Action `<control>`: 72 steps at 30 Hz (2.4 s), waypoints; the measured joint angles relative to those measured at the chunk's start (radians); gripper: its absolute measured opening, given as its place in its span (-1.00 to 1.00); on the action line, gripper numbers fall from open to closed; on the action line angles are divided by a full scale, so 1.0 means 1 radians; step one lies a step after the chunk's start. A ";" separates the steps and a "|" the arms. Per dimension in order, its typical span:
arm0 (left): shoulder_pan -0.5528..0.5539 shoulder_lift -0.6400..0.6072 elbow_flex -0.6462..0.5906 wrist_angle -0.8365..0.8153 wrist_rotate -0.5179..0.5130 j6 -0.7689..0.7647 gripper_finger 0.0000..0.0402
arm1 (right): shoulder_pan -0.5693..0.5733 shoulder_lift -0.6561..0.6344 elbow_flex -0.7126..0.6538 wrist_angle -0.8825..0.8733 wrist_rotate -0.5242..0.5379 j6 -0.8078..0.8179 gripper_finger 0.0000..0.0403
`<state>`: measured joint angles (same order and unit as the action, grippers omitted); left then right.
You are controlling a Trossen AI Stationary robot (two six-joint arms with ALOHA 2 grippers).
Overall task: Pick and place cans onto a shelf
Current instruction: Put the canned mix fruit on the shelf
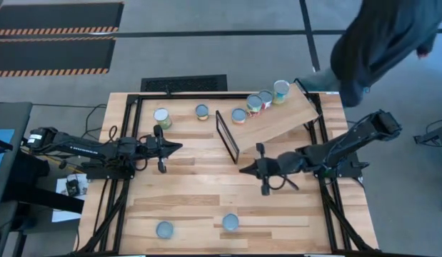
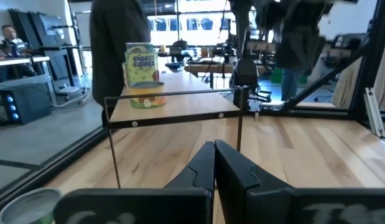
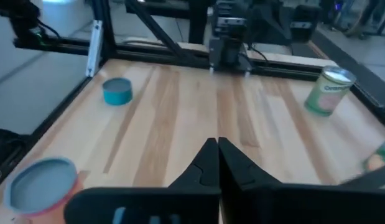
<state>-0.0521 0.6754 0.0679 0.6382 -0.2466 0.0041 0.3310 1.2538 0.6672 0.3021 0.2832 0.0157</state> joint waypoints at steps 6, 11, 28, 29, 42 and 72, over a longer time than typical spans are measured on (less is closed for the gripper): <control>-0.048 0.077 0.082 -0.038 0.006 -0.015 -1.00 | 0.017 -0.013 -0.236 0.361 0.000 -0.022 -0.95; -0.156 0.232 0.219 -0.113 -0.049 -0.016 -1.00 | 0.017 -0.039 -0.358 0.513 0.002 -0.023 -0.96; -0.411 0.854 0.803 -0.385 0.057 0.082 -0.99 | 0.014 -0.064 -0.540 0.733 0.002 -0.024 -0.95; -0.418 0.886 0.835 -0.402 0.070 0.084 -0.97 | 0.014 -0.064 -0.540 0.733 0.002 -0.024 -0.95; -0.489 1.193 1.178 -0.720 0.055 0.145 -0.49 | 0.015 -0.064 -0.540 0.736 -0.024 -0.024 -0.95; -0.489 1.225 1.222 -0.797 0.124 0.363 -0.58 | 0.015 -0.064 -0.540 0.740 -0.026 -0.024 -0.95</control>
<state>-0.5415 1.8999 1.2896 -0.1593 -0.1223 0.3670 0.3458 1.1900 0.1276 1.0420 0.2577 -0.0086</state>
